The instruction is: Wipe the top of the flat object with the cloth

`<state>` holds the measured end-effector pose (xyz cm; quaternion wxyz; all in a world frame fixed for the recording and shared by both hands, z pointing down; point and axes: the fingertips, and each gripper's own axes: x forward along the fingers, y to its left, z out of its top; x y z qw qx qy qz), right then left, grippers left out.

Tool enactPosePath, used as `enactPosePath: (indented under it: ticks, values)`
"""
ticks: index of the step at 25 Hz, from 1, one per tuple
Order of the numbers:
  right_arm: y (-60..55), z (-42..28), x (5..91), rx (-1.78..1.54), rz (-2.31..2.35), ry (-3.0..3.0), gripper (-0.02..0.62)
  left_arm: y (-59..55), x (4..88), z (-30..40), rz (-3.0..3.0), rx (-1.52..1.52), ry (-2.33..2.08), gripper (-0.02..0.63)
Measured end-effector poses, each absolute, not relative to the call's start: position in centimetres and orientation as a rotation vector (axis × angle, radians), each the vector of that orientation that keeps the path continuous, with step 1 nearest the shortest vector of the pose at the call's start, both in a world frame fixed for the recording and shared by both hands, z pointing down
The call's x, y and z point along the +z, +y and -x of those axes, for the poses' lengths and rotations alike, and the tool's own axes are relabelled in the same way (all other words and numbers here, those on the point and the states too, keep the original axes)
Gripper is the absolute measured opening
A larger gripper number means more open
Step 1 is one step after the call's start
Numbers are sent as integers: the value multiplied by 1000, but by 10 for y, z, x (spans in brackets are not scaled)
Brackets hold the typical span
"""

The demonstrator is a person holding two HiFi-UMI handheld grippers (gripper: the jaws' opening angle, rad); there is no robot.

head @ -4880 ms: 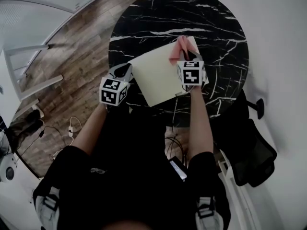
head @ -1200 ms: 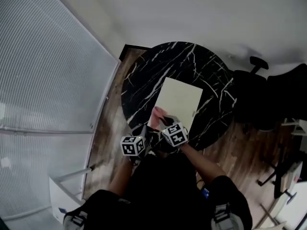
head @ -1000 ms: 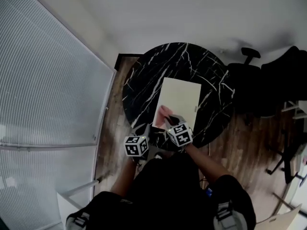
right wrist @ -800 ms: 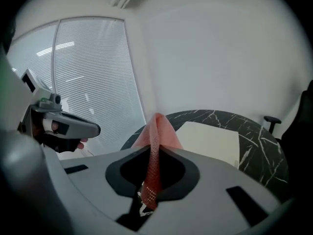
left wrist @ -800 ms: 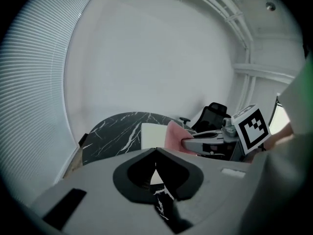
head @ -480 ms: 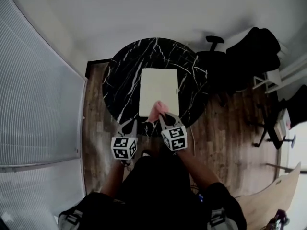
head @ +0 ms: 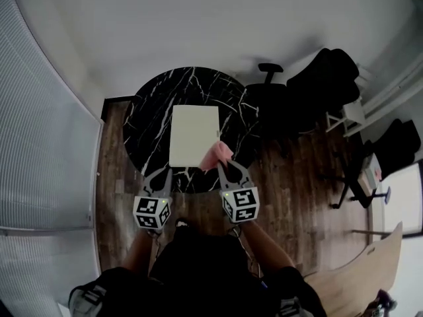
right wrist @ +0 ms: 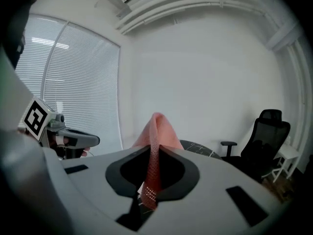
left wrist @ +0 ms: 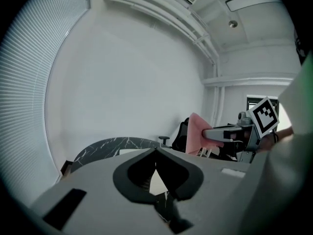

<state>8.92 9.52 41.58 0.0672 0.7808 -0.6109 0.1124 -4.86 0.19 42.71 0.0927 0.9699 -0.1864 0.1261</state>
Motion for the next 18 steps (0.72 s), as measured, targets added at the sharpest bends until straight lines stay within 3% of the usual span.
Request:
enactPosePath:
  ticks: [9,18]
  values:
    - [182,-74,317,-71,-2394,-1886,20,98,343,27,-3036,69,-584,0]
    - [269,-63,308,-40,-2468,-1940,17,188,323,40,-3045,80,-667,0]
